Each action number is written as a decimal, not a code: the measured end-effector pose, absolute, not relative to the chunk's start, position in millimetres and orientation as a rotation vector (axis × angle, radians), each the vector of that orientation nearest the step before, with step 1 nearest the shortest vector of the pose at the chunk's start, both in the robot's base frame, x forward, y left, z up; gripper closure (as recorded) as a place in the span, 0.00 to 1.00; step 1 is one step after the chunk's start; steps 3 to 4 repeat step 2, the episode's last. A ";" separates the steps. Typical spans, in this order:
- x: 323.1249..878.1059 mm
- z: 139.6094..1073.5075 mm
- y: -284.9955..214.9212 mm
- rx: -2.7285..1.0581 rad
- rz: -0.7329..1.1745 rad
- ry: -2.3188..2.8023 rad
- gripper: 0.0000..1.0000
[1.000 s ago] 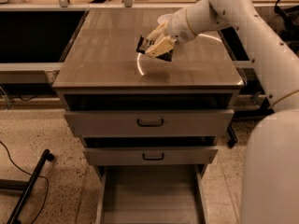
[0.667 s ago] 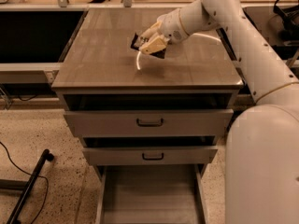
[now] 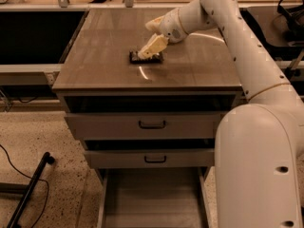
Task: Pick rxbar chocolate from bottom drawer and place on counter
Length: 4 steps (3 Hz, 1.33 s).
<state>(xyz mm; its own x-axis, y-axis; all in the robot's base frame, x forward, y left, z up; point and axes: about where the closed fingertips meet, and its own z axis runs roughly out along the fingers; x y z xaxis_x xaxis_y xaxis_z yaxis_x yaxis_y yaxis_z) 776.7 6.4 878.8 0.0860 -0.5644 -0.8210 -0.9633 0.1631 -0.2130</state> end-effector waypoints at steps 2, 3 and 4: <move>767.5 909.8 -48.2 -1.485 0.438 1.633 0.00; 767.5 909.8 -48.2 -1.485 0.438 1.633 0.00; 767.5 909.8 -48.2 -1.485 0.438 1.633 0.00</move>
Offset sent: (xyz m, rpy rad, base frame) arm -0.0383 -0.1071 0.0677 -0.1569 -0.1330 -0.1668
